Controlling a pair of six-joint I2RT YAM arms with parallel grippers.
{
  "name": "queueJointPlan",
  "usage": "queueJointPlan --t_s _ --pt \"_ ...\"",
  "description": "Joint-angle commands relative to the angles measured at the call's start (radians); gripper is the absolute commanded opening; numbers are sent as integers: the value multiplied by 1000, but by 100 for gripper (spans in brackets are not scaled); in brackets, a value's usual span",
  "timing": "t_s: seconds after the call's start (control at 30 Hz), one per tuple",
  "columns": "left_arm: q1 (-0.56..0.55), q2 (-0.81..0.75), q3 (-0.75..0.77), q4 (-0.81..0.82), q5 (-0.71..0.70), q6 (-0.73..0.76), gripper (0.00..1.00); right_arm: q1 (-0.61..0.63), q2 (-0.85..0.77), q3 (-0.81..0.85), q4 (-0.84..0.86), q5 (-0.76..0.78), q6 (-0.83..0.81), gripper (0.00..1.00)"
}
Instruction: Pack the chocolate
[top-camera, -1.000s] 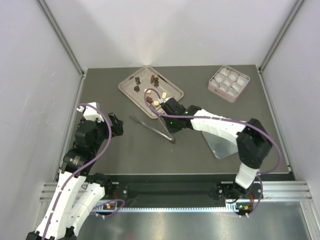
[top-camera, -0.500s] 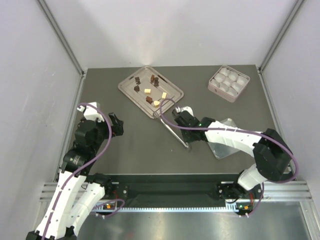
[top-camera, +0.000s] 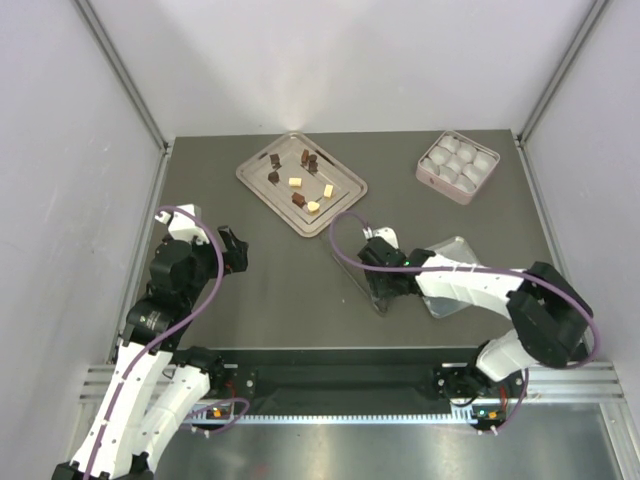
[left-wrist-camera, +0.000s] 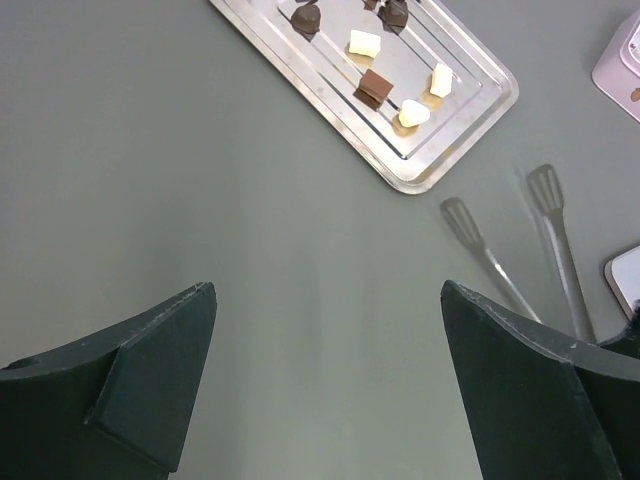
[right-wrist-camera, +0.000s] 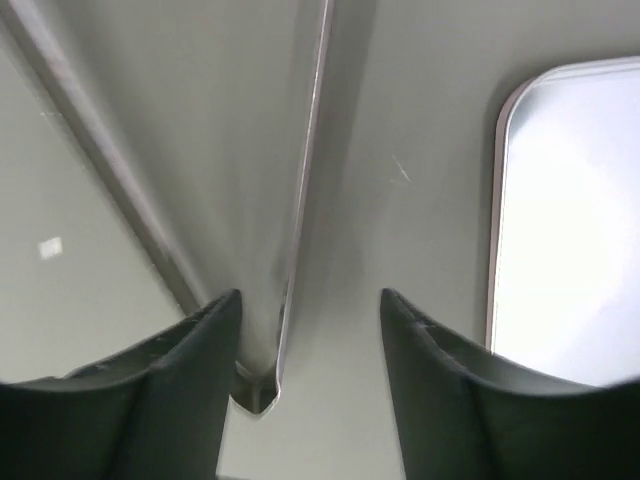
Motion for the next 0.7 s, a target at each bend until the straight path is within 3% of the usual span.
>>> queueJointPlan --t_s 0.0,0.33,0.67 --pt "-1 -7 26 25 4 -9 99 3 -117 43 25 -50 -76 59" --pt "-1 2 25 28 7 -7 99 1 -82 86 114 -168 -190 98" --pt "-1 8 25 26 9 -5 99 -6 63 118 205 -155 -268 99"
